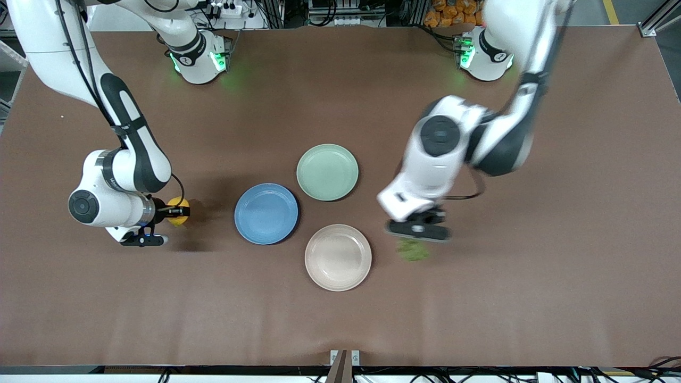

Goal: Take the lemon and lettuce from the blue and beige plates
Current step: 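Carry the lemon and lettuce away from the plates and release both onto the table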

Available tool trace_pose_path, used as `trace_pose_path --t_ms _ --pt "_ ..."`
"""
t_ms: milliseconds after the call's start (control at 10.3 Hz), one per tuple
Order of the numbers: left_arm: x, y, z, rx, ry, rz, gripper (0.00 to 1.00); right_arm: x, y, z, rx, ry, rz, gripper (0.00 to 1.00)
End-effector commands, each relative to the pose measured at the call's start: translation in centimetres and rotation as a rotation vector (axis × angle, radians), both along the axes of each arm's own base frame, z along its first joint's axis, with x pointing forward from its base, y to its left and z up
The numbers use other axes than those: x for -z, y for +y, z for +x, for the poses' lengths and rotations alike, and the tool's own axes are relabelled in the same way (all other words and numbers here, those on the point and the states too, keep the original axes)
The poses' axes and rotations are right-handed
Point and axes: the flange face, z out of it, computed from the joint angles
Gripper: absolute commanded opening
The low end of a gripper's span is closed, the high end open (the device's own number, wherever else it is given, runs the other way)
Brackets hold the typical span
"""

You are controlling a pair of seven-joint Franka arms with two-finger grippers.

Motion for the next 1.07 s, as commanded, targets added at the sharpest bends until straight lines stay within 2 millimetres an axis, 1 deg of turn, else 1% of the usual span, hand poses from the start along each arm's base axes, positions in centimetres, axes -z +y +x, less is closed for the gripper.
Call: trace_pose_path --t_ms 0,97,195,292,389,487,584,681,779,876,973 --pt "2.3 8.2 1.3 -0.007 0.129 0.068 0.00 -1.1 -0.1 -0.2 -0.001 -0.008 0.001 1.00" --pt "4.5 11.7 2.5 -0.050 0.165 0.072 0.00 -1.8 0.6 -0.1 -0.009 -0.006 0.001 1.00" --pt "7.8 14.3 3.4 -0.108 0.223 0.041 0.00 -4.2 1.2 1.1 -0.020 0.000 0.005 1.00" --pt "11.4 16.7 4.4 -0.155 0.256 0.022 0.00 -7.2 1.2 2.4 -0.024 0.030 0.010 1.00" --pt "14.1 19.6 5.4 -0.196 0.257 0.016 0.00 -11.1 1.3 3.6 -0.031 0.068 0.016 1.00" --pt "16.1 20.8 5.8 -0.213 0.251 0.012 0.09 -15.2 1.2 4.5 -0.038 0.094 0.021 1.00" --pt "16.7 20.9 6.0 -0.214 0.246 0.012 0.59 -19.0 0.9 4.8 -0.039 0.103 0.028 1.00" --pt "15.8 21.0 6.1 -0.215 0.234 0.005 1.00 -23.7 0.7 4.2 -0.020 0.052 0.058 1.00" --pt "13.4 21.0 6.3 -0.217 0.204 -0.002 1.00 -27.7 0.9 3.2 -0.012 -0.005 0.078 1.00" --pt "9.7 20.9 6.3 -0.218 0.164 -0.014 1.00 -32.0 0.9 1.9 -0.011 -0.069 0.066 1.00" --pt "5.3 21.1 5.8 -0.220 0.140 -0.020 1.00 -35.6 0.5 0.5 0.008 -0.115 0.055 1.00"
